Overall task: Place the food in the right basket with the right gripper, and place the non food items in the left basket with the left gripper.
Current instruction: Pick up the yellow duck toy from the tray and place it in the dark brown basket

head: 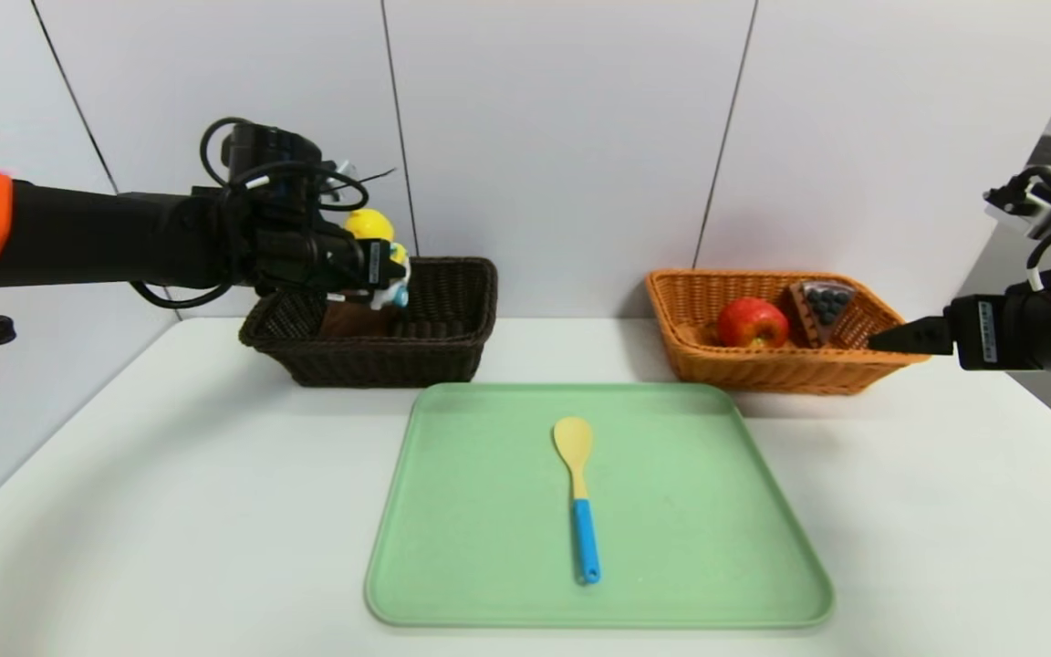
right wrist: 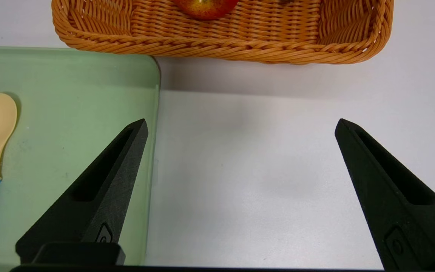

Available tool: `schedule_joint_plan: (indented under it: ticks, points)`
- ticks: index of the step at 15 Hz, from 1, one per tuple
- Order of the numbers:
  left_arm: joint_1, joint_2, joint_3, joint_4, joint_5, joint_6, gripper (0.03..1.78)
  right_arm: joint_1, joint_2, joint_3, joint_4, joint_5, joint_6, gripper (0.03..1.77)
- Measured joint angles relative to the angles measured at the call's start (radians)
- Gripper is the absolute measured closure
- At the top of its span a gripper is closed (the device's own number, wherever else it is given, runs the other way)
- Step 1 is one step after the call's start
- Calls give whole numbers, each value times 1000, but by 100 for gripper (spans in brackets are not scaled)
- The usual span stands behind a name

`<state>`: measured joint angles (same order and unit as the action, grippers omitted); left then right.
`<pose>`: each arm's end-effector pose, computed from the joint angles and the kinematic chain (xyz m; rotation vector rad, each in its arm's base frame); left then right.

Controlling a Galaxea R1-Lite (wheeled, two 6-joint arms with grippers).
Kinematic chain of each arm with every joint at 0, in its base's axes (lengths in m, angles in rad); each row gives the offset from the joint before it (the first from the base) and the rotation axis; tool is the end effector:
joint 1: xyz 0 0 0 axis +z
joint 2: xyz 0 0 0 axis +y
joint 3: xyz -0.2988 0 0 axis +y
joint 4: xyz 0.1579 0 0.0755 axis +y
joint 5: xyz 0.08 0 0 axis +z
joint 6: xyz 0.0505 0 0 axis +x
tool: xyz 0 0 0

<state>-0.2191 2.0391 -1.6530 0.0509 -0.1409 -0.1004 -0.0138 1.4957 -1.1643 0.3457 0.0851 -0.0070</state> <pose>0.4156 -0.0998 0.2221 -0.0805 0.4563 -0.3318 0.2531 0.0008 0.2363 0.0267 0.6762 0.0709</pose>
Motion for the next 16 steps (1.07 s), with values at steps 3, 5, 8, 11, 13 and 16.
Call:
schedule_joint_plan:
  ticks: [3, 5, 8, 11, 13, 16]
  points:
    - [-13, 48, -33, 10, 0, -1, 112, 0, 8, 16, -7, 1, 0, 9]
    - [-24, 78, -49, 10, -1, -1, 112, 0, 12, 29, -10, 0, -1, 9]
    - [-35, 117, -72, 10, -1, -1, 112, 1, 21, 30, -12, 0, -3, 9]
    - [-41, 152, -89, 10, 0, -1, 112, -1, 30, 31, -11, 0, -4, 9]
    - [-40, 171, -101, 8, 1, -1, 112, 1, 33, 31, -12, 0, -5, 9]
    - [-43, 183, -106, 7, 0, -1, 112, 0, 35, 31, -12, -2, -5, 9]
